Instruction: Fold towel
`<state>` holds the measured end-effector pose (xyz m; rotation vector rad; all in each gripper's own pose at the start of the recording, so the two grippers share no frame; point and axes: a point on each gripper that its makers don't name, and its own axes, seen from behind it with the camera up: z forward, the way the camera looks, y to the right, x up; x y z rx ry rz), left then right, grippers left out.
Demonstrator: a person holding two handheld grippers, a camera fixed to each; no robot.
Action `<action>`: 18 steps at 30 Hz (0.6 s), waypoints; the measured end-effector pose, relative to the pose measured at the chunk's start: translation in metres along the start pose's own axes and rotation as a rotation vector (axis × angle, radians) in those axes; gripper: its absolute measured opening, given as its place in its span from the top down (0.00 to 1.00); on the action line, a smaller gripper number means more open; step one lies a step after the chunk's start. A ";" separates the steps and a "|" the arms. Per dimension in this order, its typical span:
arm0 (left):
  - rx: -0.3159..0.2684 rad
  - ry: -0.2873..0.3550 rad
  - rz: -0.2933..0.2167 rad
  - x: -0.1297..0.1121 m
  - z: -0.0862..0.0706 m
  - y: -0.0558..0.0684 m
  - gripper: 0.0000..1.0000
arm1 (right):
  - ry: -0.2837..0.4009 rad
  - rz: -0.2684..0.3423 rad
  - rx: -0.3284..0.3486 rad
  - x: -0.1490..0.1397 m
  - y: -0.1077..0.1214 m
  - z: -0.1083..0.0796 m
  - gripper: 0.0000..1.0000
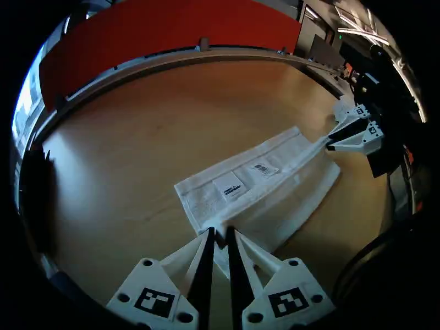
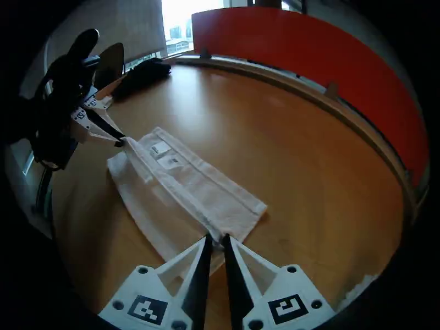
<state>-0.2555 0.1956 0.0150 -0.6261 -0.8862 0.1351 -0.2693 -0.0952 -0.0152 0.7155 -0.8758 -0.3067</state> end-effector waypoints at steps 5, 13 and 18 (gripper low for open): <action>0.020 -0.001 0.013 0.004 0.007 -0.006 0.81 | -0.002 0.002 -0.020 0.001 0.007 0.008 0.80; 0.068 -0.004 0.042 0.007 0.015 -0.021 0.67 | 0.003 0.021 -0.051 0.005 0.017 0.014 0.62; 0.095 -0.002 0.063 0.010 0.017 -0.029 0.59 | 0.004 0.028 -0.075 0.005 0.025 0.015 0.42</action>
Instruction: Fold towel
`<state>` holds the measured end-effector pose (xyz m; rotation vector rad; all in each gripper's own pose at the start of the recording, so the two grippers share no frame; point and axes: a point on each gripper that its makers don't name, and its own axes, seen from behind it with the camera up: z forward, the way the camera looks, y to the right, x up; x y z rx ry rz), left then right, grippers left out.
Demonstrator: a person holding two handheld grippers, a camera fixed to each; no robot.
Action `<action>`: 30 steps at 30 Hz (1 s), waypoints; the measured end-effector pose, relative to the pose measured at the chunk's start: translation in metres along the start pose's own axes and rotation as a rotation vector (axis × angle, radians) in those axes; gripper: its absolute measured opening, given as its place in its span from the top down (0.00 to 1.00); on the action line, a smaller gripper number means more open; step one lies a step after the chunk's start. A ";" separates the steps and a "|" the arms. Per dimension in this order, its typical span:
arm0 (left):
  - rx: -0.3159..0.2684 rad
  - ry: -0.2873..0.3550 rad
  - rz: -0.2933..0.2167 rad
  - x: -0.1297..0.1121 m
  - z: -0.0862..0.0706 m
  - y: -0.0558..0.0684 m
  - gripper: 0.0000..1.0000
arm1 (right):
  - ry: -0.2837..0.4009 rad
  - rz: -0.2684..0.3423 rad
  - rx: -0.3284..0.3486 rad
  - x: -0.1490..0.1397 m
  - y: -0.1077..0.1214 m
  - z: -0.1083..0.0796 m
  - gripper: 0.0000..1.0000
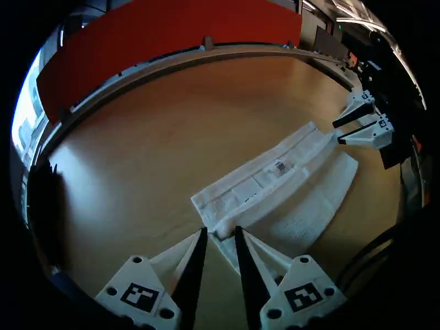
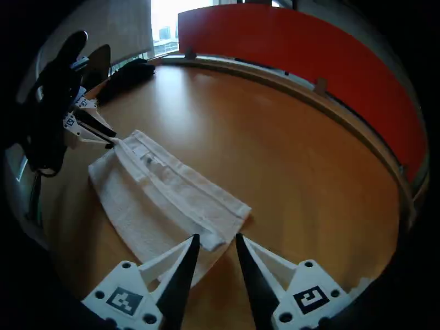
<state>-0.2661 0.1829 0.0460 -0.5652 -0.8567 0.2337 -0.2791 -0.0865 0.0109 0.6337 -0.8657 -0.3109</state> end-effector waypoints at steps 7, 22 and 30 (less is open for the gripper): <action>0.036 0.011 0.014 0.004 -0.002 -0.011 0.56 | 0.009 0.016 -0.029 0.003 0.010 0.002 0.36; 0.044 0.009 -0.020 0.003 -0.009 -0.020 0.04 | 0.022 0.016 -0.055 0.009 0.017 -0.001 0.00; 0.041 0.020 -0.040 0.002 -0.015 -0.019 0.01 | 0.029 0.014 -0.054 0.007 0.011 -0.007 0.00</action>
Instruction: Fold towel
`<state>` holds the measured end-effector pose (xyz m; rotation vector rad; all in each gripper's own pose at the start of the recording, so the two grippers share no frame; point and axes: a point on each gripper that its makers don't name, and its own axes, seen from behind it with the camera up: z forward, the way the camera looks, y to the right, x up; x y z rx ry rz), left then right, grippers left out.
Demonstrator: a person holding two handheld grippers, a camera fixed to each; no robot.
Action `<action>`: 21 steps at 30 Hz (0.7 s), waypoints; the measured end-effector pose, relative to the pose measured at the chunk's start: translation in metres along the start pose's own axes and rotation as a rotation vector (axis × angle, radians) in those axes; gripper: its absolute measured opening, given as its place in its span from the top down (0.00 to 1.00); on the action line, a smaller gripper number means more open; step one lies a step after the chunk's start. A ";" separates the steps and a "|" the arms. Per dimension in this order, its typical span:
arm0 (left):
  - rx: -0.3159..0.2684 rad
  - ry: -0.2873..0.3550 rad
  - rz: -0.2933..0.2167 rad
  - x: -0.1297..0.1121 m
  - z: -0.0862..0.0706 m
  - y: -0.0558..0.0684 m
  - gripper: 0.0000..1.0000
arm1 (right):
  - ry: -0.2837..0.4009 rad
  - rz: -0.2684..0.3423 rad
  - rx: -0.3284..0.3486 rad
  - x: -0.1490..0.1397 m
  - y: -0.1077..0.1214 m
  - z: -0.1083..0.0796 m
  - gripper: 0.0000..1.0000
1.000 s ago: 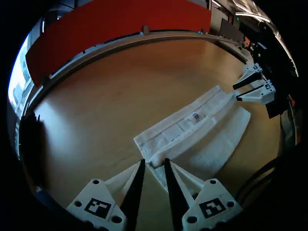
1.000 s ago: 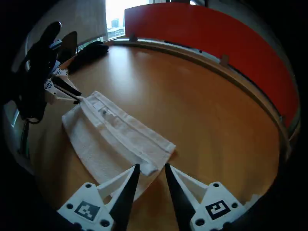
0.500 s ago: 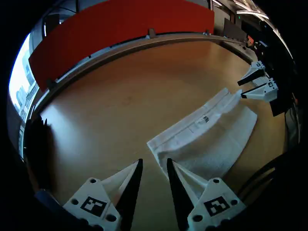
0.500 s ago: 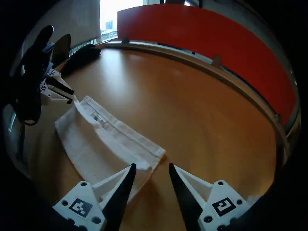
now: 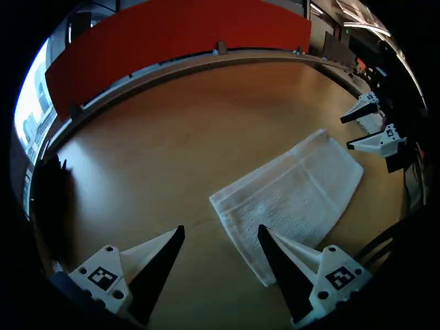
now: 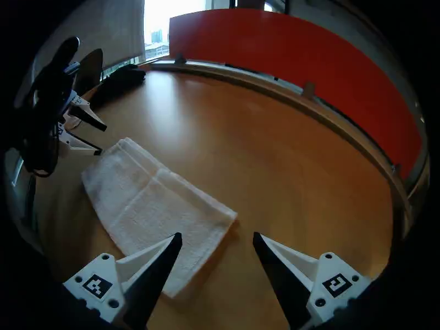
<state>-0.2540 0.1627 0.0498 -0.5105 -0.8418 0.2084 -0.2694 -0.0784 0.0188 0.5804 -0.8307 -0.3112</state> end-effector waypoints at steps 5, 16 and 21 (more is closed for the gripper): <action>0.004 0.009 -0.013 0.000 -0.005 0.001 0.01 | 0.002 0.000 0.001 -0.003 -0.003 -0.004 0.00; 0.022 0.029 -0.057 -0.013 -0.022 0.002 0.01 | 0.005 0.007 0.002 -0.016 -0.010 -0.020 0.00; 0.033 0.037 -0.085 -0.021 -0.029 0.002 0.01 | 0.009 0.014 0.004 -0.021 -0.014 -0.025 0.00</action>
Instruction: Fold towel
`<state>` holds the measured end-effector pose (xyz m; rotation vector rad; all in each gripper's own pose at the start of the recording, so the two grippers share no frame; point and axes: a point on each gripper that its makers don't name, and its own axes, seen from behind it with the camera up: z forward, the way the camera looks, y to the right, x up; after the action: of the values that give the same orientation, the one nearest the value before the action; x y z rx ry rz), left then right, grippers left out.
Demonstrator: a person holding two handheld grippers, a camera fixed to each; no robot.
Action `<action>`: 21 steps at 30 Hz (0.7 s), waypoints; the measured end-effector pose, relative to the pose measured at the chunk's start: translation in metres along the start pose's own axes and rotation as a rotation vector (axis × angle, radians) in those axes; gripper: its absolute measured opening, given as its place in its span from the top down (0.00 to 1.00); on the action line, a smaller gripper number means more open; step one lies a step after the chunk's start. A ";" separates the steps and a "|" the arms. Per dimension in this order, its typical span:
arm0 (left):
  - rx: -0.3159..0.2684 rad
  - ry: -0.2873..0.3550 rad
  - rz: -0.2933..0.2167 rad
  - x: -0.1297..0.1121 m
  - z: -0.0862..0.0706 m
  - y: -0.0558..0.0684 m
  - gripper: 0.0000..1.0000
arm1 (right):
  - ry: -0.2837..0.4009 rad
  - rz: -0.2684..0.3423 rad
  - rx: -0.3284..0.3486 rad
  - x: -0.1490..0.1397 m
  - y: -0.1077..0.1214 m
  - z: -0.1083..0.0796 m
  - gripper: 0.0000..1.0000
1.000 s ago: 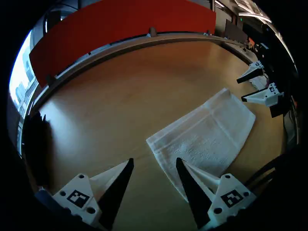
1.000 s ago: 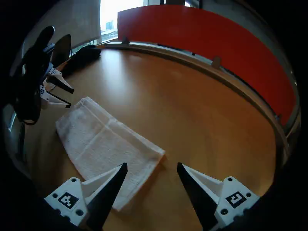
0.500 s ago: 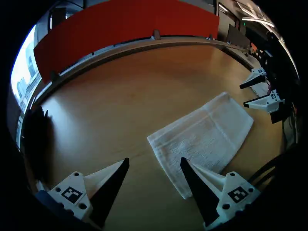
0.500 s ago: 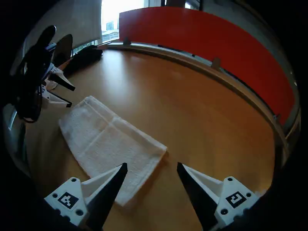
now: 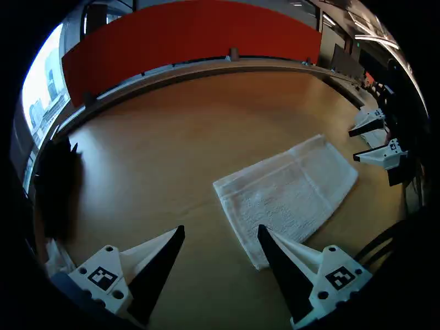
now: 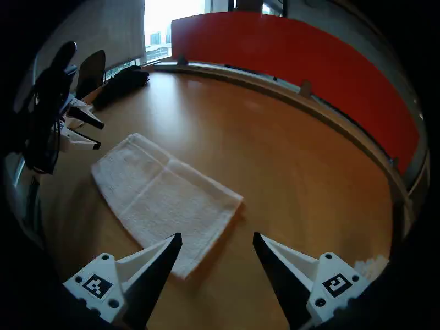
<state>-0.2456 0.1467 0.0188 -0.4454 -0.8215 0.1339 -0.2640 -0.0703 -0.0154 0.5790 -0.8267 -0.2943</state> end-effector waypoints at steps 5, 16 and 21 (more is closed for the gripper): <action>0.013 0.007 -0.021 -0.006 -0.007 0.000 0.01 | 0.005 0.002 0.002 -0.002 -0.003 -0.005 0.00; 0.054 0.030 -0.071 -0.019 -0.021 -0.003 0.01 | 0.010 -0.014 0.013 -0.007 -0.009 -0.008 0.00; 0.066 0.040 -0.106 -0.027 -0.028 -0.003 0.01 | 0.011 -0.021 0.026 -0.009 -0.012 -0.007 0.00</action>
<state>-0.2438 0.1272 -0.0149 -0.3409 -0.7972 0.0532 -0.2644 -0.0735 -0.0319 0.6137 -0.8157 -0.2999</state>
